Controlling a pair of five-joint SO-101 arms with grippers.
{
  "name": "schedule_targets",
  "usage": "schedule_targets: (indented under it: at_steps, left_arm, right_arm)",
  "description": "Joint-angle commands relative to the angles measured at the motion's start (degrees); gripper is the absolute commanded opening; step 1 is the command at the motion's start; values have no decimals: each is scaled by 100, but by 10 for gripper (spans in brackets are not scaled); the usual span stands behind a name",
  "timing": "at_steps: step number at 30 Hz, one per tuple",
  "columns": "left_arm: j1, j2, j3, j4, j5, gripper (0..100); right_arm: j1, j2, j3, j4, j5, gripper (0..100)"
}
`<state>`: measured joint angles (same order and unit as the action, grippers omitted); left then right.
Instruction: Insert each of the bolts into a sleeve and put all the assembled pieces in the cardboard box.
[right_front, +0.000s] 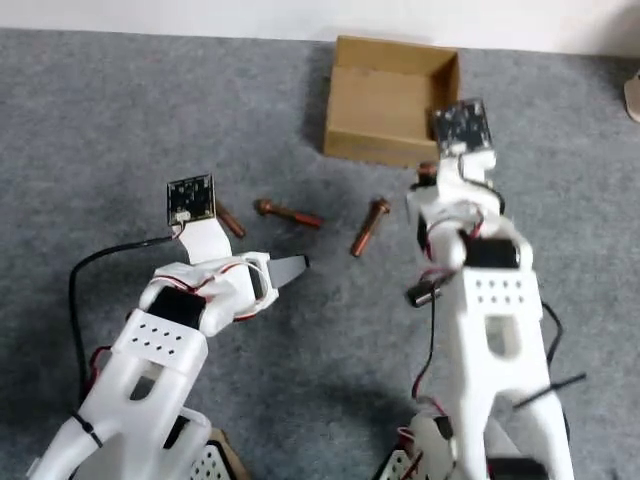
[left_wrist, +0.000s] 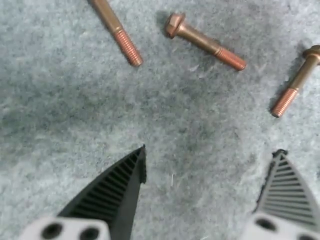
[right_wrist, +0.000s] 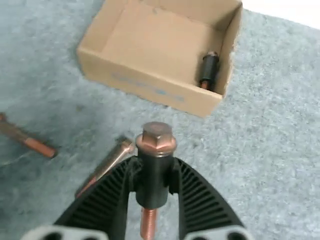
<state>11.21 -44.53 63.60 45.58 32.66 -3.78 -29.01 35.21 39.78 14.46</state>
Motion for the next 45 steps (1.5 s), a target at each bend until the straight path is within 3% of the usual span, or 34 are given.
schedule_targets:
  at_steps: [1,21,38,45]
  left_arm:
    - [-40,-48,-57,18,-53,361]
    - [-31,-40,-57,9,-53,361]
    - [-22,-31,-48,9,-53,361]
    - [-22,-31,-48,9,-53,361]
  right_arm:
    - [110,567,-945,-22,-70,5]
    - [549,4171,-5007,-4,-62,5]
    - [505,7204,-8919,-4,-70,5]
    - [356,8136,-9719,13,-149,5]
